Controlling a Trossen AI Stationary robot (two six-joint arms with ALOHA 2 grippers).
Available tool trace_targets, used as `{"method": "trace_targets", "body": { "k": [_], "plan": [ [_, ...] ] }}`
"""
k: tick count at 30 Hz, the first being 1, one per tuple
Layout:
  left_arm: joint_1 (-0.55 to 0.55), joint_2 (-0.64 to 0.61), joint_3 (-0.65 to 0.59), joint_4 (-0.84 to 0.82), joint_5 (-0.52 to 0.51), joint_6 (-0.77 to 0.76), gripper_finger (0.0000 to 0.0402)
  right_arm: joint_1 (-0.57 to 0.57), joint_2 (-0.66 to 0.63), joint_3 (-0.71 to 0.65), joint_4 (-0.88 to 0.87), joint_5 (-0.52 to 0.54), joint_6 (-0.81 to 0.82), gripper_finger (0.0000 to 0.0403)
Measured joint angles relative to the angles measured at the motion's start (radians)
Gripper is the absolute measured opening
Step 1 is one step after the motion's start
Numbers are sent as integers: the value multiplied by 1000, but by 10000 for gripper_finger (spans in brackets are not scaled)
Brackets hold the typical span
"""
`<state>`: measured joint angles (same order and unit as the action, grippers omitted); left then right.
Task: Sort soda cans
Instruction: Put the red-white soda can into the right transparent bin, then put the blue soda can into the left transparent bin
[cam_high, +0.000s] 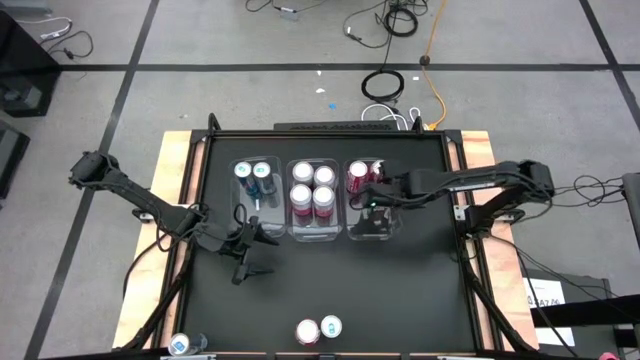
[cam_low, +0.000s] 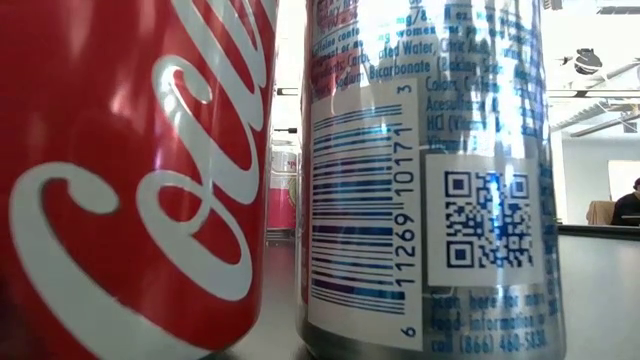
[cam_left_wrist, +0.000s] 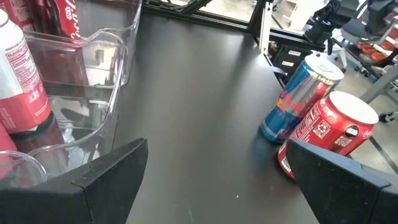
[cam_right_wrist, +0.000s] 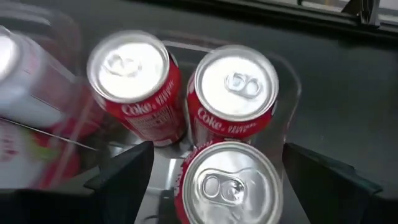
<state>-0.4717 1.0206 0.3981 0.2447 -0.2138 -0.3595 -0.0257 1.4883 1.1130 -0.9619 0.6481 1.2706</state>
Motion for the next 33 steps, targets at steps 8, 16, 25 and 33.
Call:
{"method": "trace_targets", "body": {
  "k": [8,16,25,33],
  "plan": [
    [0,0,0,1,0,0,390,63,-148,0,8,-141,4,348],
    [0,0,0,15,0,-48,390,239,-205,0,14,-153,158,348],
    [0,0,25,42,-2,-290,390,441,-172,0,44,-133,363,348],
    [0,0,132,17,-16,-280,390,605,-65,0,109,-71,493,348]
  ]
}}
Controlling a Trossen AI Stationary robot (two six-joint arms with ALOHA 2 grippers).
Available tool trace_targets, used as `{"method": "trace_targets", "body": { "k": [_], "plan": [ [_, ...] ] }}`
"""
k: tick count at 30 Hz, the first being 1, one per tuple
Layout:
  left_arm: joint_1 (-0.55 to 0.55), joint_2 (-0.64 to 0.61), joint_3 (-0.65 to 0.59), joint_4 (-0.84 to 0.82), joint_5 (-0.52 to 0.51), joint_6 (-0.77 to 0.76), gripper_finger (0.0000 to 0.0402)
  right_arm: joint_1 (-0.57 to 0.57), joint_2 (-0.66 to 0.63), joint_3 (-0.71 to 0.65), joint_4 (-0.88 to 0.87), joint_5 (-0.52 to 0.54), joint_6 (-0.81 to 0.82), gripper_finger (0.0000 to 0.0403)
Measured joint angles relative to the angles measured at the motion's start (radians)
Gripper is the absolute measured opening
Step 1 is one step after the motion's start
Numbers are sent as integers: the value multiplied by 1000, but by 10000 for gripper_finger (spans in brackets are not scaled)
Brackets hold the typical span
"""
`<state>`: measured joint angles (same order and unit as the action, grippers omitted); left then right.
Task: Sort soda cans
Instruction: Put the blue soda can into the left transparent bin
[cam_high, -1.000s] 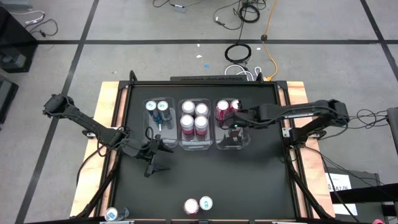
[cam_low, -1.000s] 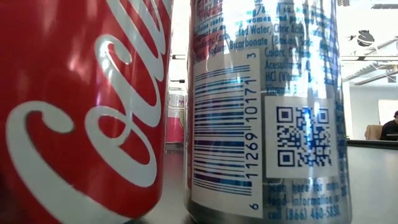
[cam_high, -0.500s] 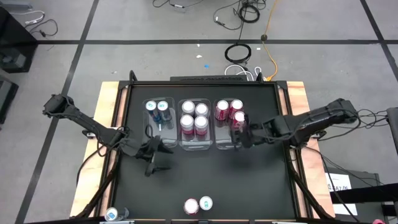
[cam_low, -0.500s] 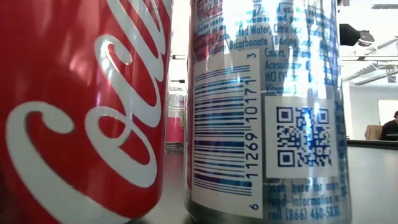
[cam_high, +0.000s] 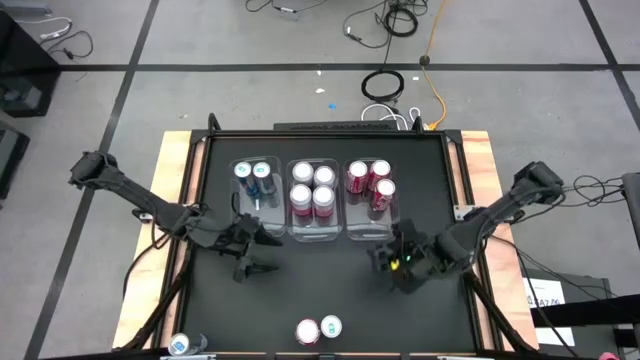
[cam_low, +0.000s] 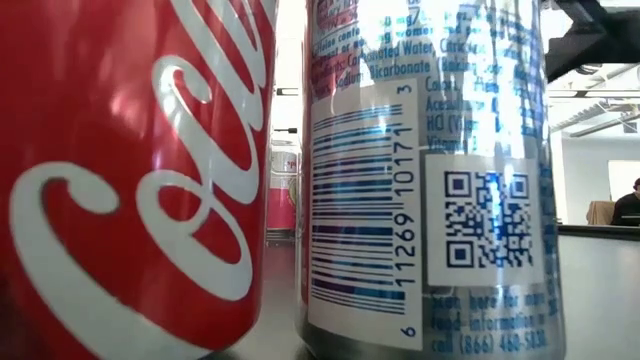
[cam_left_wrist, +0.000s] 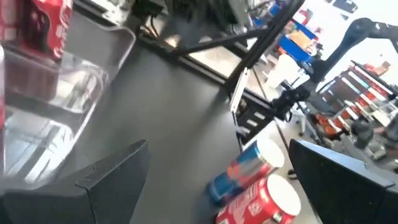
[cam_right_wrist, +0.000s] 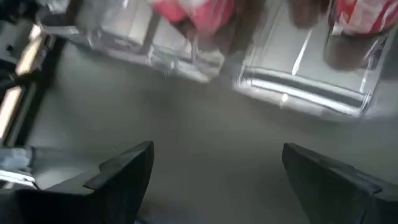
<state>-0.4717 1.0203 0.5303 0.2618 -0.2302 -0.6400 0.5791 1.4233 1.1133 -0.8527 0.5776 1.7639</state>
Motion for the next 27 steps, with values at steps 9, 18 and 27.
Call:
{"method": "trace_targets", "body": {
  "k": [9,18,27],
  "plan": [
    [-2,0,300,-596,-206,-32,390,101,131,0,111,-107,9,348],
    [-78,0,552,-1040,-227,-336,390,167,191,0,136,-132,5,348],
    [-266,105,559,-1214,-193,-742,390,185,267,0,108,-139,-11,348]
  ]
}}
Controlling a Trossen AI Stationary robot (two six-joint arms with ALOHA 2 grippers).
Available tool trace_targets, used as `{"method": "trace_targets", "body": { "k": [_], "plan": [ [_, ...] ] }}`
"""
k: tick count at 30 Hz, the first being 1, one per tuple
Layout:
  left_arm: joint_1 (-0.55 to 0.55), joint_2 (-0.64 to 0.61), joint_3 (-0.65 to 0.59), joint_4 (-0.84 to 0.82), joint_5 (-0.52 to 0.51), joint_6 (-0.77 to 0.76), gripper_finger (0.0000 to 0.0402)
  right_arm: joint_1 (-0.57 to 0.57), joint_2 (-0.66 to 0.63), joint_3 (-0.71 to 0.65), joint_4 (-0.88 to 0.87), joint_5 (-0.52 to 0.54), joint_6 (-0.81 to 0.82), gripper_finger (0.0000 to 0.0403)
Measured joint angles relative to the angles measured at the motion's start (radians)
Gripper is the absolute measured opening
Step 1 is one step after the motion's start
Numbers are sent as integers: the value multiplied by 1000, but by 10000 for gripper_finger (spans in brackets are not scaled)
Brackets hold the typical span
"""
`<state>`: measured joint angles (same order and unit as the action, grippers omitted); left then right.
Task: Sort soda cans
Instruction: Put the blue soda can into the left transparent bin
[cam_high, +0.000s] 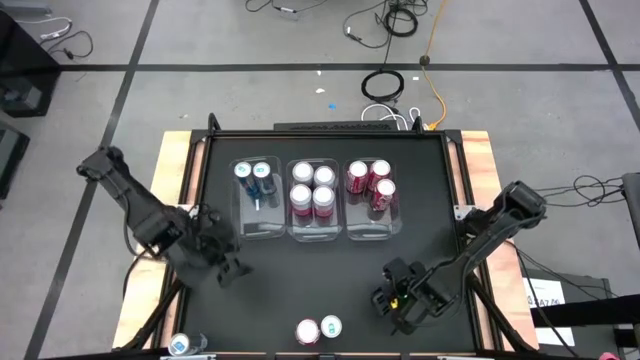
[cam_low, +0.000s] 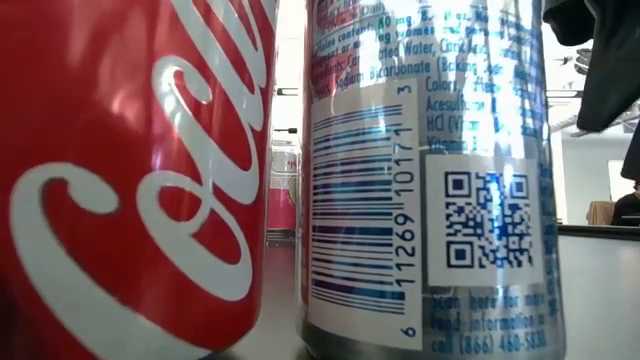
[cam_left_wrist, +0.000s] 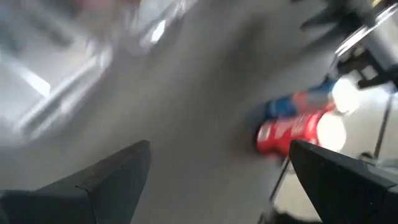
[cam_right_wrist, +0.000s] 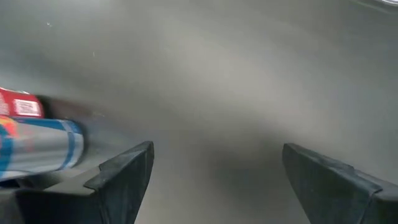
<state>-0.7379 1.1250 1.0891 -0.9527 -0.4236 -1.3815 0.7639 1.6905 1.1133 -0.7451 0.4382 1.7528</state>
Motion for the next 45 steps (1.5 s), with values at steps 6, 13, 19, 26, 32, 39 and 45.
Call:
{"method": "trace_targets", "body": {
  "k": [6,13,19,26,32,39,45],
  "plan": [
    [-113,104,0,-24,168,-266,390,0,16,0,0,0,-45,348],
    [-283,193,-1,9,245,-617,390,-1,16,0,0,1,-137,348],
    [-377,237,8,49,248,-864,390,-1,16,0,0,1,-152,348],
    [-403,291,112,-55,376,-932,390,-1,16,0,1,1,-164,348],
    [-408,336,186,-128,482,-945,390,-1,16,0,1,1,-168,348],
    [-409,351,186,-125,554,-940,390,-1,16,0,1,1,-168,348],
    [-410,354,186,-98,553,-913,390,-1,16,0,1,6,-168,348]
  ]
}}
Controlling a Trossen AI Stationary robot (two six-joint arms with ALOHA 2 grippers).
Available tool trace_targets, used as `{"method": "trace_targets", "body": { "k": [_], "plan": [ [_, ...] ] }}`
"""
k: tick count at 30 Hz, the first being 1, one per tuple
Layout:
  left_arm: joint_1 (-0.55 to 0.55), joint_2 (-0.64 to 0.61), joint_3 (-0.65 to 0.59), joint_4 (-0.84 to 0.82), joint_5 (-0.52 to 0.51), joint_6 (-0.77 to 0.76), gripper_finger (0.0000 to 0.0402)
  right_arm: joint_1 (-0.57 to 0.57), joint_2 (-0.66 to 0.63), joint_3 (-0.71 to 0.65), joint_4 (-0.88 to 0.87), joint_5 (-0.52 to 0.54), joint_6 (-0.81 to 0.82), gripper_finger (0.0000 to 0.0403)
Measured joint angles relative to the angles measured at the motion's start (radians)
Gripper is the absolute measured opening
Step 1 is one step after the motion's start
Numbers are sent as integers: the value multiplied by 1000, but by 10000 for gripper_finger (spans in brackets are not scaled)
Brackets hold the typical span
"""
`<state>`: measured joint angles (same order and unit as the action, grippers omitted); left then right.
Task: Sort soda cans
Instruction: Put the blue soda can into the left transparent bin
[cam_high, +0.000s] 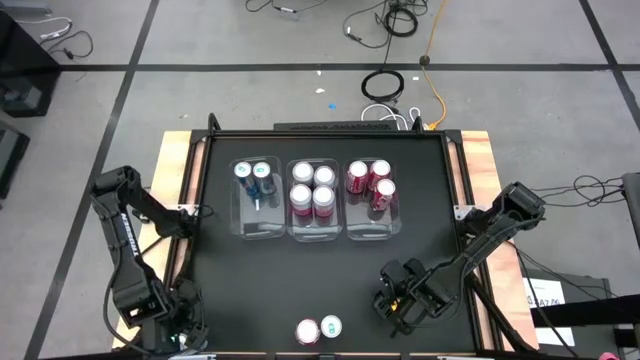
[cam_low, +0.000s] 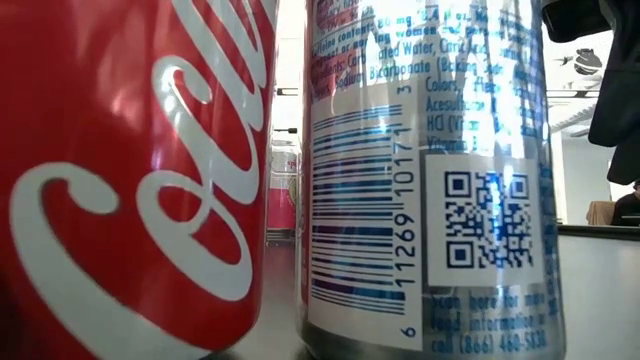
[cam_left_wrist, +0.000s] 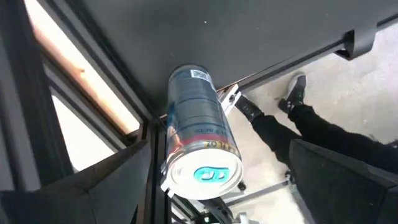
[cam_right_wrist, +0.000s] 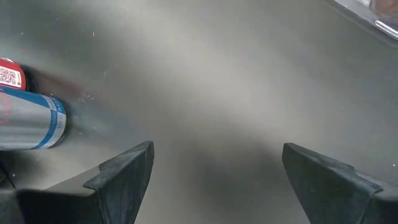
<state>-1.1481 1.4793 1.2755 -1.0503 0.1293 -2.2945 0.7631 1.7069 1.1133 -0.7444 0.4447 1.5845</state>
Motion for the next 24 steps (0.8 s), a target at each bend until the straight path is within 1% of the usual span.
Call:
{"method": "trace_targets", "body": {
  "k": [2,6,10,18,24],
  "plan": [
    [0,12,0,10,-1,54,390,0,0,0,0,0,0,348],
    [0,48,0,57,-2,215,390,0,0,0,1,0,0,348],
    [0,83,0,83,-2,316,390,0,0,0,2,0,2,348],
    [-1,117,0,80,54,447,390,-3,0,0,10,-1,4,348],
    [-18,118,0,48,67,476,390,-13,0,0,12,-2,26,348]
  ]
}}
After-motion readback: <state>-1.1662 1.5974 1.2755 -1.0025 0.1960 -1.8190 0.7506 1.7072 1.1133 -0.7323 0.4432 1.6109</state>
